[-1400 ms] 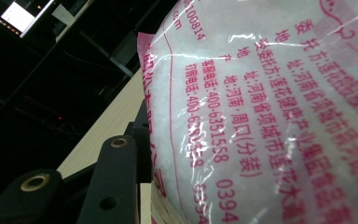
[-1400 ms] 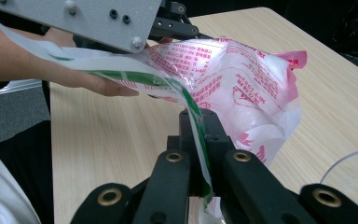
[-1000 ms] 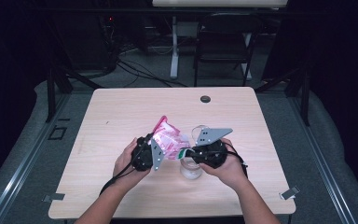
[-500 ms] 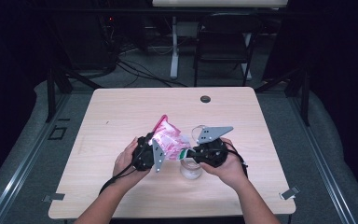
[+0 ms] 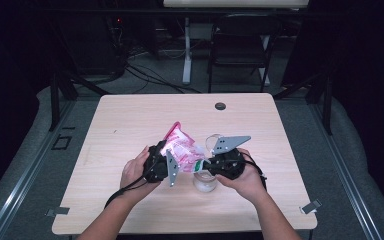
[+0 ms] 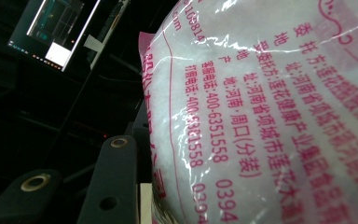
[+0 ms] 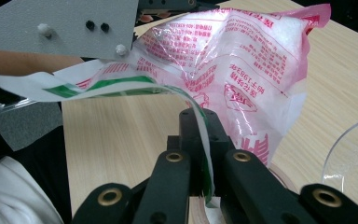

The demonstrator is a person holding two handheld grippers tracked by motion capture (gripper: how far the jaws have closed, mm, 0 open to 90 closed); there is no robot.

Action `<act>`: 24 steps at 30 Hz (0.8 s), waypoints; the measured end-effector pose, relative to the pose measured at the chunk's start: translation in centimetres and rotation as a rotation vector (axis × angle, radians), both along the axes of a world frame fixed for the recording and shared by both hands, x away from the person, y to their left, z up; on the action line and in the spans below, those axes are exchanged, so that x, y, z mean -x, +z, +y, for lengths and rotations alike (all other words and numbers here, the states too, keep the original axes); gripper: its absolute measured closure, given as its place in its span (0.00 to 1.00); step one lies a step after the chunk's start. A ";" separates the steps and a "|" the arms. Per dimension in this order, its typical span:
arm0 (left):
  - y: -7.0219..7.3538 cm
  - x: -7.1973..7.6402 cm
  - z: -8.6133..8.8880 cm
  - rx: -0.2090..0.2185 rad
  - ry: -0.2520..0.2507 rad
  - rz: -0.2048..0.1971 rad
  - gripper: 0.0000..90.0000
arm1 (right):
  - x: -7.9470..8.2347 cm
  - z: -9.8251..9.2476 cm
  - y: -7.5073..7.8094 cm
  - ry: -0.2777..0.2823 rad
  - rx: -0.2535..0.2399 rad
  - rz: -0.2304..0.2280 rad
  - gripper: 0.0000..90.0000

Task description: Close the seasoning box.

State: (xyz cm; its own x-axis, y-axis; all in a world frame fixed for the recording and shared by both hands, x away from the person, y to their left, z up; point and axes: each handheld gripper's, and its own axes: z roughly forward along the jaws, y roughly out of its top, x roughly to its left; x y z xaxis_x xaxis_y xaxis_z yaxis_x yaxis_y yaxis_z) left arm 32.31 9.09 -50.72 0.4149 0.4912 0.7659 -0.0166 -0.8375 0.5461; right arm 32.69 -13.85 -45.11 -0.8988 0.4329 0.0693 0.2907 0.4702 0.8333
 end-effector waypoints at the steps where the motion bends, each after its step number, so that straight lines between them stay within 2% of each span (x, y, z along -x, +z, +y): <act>1: 0.1 0.0 0.0 -0.014 -0.001 -0.011 0.67 | 0.0 0.0 0.0 0.001 0.002 0.002 1.00; 9: 0.5 0.0 -0.2 -0.073 0.003 -0.034 0.67 | -0.1 -0.1 -0.3 0.000 0.008 0.007 1.00; 14: 0.5 0.1 -0.4 -0.090 0.003 -0.037 0.67 | -0.2 -0.2 -0.4 -0.002 0.015 0.008 1.00; 15: 0.7 0.2 -0.3 -0.120 0.008 -0.034 0.67 | -0.2 -0.2 -0.4 -0.002 0.016 0.008 1.00; 16: 0.7 0.2 -0.4 -0.125 0.009 -0.035 0.67 | -0.2 -0.2 -0.4 -0.003 0.017 0.007 1.00; 24: 1.1 0.3 -0.5 -0.174 0.006 -0.068 0.67 | -0.2 -0.2 -0.4 -0.005 0.013 0.006 1.00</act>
